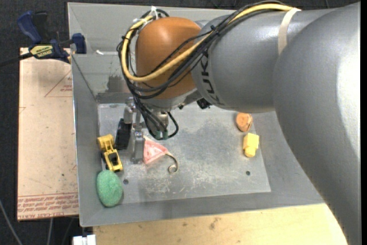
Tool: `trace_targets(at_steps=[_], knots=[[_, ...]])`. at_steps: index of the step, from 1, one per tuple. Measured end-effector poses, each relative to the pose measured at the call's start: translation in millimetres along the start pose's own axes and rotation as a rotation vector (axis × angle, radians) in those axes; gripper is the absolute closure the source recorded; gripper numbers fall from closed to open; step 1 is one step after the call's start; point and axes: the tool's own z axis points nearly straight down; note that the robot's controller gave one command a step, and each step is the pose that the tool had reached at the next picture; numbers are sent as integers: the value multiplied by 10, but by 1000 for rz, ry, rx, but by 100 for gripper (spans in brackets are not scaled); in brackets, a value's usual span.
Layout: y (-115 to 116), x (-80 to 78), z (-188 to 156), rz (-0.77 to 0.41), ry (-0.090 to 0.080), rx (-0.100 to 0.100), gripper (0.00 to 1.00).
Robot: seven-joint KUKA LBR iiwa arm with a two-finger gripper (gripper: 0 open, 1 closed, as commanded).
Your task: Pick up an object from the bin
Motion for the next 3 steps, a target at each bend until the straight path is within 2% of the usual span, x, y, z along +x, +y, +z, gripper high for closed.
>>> trace_targets(at_steps=[1,2,3], knots=[[-12,-20,-51,4,-7,-1,0],[31,-37,441,-296,-19,-2,0],[86,-103,588,-497,-26,-2,0]])
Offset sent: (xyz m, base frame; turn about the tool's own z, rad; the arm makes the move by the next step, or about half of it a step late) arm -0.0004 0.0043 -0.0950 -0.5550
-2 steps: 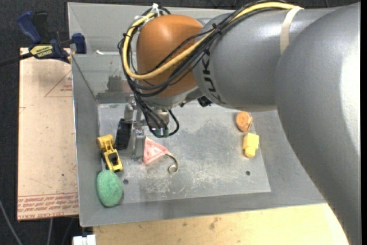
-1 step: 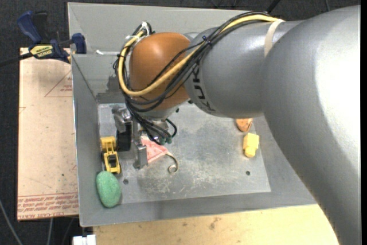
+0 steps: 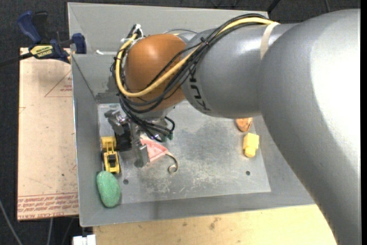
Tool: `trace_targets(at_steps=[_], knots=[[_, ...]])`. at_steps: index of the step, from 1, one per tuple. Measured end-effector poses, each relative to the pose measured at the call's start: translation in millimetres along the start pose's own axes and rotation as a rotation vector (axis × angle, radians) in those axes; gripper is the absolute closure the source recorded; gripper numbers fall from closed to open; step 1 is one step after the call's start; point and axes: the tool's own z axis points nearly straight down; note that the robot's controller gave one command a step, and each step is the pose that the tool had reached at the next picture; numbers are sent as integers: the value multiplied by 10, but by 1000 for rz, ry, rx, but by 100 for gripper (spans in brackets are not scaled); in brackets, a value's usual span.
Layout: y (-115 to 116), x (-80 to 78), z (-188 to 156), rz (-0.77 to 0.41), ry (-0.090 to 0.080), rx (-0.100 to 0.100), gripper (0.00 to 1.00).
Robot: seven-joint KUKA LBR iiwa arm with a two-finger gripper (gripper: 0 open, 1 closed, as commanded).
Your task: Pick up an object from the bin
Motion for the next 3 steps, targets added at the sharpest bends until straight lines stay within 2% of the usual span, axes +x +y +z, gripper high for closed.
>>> trace_targets(at_steps=[1,2,3], knots=[[204,-85,-53,-227,10,-3,0],[199,-162,239,-382,14,-4,0],[171,-254,343,-459,13,-5,100]])
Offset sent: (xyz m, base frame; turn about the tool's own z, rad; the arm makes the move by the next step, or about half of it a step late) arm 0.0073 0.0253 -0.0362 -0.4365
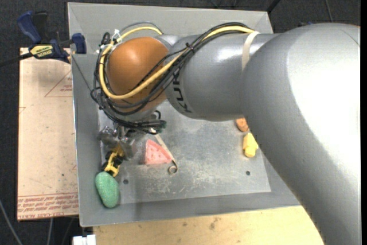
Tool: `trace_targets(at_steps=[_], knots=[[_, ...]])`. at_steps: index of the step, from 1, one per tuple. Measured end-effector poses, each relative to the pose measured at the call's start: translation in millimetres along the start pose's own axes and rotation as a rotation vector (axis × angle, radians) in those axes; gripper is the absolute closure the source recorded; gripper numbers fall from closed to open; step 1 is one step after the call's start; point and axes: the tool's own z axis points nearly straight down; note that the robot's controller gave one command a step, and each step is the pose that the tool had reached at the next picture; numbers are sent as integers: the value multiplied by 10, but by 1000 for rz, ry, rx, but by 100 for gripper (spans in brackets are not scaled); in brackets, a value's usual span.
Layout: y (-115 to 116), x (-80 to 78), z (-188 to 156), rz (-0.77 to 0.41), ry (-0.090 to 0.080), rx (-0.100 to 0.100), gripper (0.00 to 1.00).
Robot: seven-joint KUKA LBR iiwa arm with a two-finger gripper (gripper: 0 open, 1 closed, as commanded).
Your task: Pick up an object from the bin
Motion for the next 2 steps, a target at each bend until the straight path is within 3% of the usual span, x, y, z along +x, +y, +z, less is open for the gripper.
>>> trace_targets(at_steps=[2], knots=[[6,6,-30,0,1,-2,100]])
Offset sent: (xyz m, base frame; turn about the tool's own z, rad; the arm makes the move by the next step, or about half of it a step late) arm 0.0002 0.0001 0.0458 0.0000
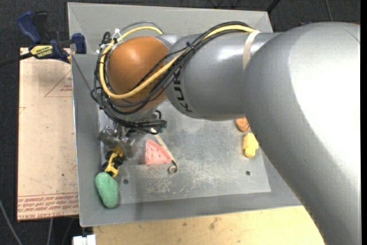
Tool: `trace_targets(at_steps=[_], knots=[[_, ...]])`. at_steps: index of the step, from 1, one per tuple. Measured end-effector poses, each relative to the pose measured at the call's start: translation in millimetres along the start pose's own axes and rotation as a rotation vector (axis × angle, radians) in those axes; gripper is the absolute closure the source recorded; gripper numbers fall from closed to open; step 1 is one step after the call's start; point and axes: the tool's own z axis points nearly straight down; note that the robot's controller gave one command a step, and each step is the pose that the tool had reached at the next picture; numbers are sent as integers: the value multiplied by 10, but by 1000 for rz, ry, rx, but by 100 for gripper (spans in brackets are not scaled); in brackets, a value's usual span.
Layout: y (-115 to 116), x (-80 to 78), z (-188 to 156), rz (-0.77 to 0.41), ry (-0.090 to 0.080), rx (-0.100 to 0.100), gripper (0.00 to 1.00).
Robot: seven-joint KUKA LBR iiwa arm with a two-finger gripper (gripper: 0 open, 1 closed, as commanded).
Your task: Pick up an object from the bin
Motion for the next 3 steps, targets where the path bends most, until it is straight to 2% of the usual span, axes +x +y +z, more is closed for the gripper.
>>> trace_targets(at_steps=[3], knots=[[14,1,-389,1,3,-2,100]])
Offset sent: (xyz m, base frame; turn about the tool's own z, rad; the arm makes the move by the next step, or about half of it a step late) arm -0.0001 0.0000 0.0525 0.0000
